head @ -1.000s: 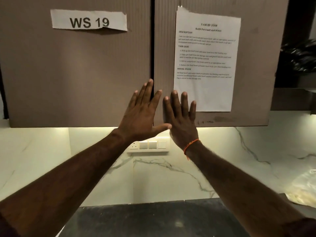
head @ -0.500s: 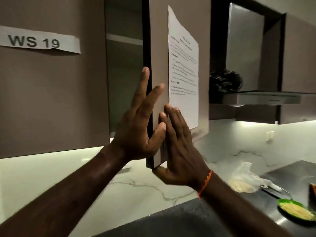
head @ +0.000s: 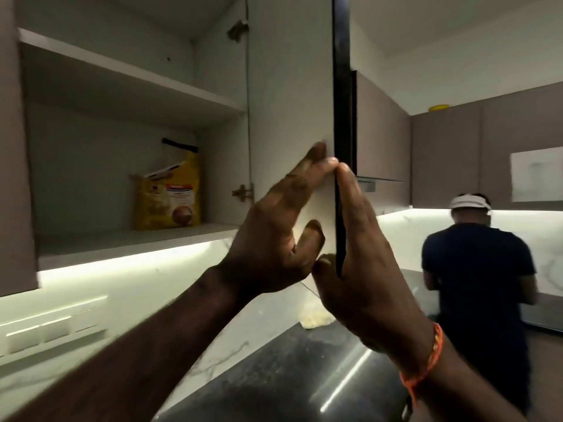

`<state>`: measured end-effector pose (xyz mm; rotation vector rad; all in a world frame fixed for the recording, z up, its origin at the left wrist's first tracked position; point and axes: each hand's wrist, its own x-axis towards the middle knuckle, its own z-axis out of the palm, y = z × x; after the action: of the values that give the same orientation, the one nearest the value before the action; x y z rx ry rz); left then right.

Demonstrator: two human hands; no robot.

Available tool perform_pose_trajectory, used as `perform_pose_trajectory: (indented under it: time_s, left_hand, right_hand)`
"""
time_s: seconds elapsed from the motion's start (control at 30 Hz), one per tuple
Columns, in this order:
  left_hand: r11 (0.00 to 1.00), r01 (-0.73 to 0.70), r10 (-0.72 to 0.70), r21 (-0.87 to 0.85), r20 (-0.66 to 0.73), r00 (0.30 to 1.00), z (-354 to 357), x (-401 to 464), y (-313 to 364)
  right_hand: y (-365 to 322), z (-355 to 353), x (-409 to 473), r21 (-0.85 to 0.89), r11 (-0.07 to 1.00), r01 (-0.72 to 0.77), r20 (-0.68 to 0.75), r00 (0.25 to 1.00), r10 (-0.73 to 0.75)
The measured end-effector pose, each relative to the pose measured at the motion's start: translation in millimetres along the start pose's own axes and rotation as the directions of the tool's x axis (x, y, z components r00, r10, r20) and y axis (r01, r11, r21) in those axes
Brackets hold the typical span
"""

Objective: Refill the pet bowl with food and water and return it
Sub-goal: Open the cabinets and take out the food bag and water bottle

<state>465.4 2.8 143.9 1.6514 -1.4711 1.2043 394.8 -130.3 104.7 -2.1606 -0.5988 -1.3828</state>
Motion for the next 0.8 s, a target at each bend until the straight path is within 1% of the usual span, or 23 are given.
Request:
perform_pose_trajectory:
  time_s: [0.07, 0.13, 0.23, 0.33, 0.47, 0.57, 0.8]
  left_hand:
    - [0.998, -0.006, -0.002, 0.065, 0.124, 0.992, 19.4, 9.6, -2.8]
    - [0.993, -0.005, -0.021, 0.115, 0.219, 0.975, 41.3, 18.2, -7.8]
    - [0.975, -0.045, -0.033, 0.22, 0.338, 0.94, 74.9, 30.4, -15.2]
    - [0.945, -0.056, -0.093, 0.322, 0.43, 0.898, 105.2, 41.8, -19.9]
    - [0.925, -0.052, -0.146, 0.377, 0.477, 0.866, 137.9, 49.4, -24.3]
    - [0.925, -0.032, -0.162, 0.38, 0.467, 0.869, 154.3, 52.1, -30.4]
    - [0.914, -0.067, -0.139, 0.4, 0.465, 0.875, 167.6, 52.6, -45.9]
  right_hand:
    - [10.9, -11.0, -6.0, -0.08, 0.992, -0.101, -0.047, 0.994, 0.098]
    - [24.3, -22.0, -12.1, -0.161, 0.966, -0.203, -0.069, 0.979, 0.194]
    - [50.3, -36.8, -15.7, -0.271, 0.919, -0.285, -0.099, 0.958, 0.268]
    - [79.7, -48.2, -14.0, -0.321, 0.881, -0.347, -0.111, 0.938, 0.329]
    - [117.9, -52.5, -10.4, -0.338, 0.86, -0.381, -0.127, 0.924, 0.36]
    - [140.2, -51.9, -5.7, -0.356, 0.847, -0.394, -0.14, 0.919, 0.368]
    - [169.1, -41.3, -2.6, -0.425, 0.823, -0.377, -0.201, 0.926, 0.32]
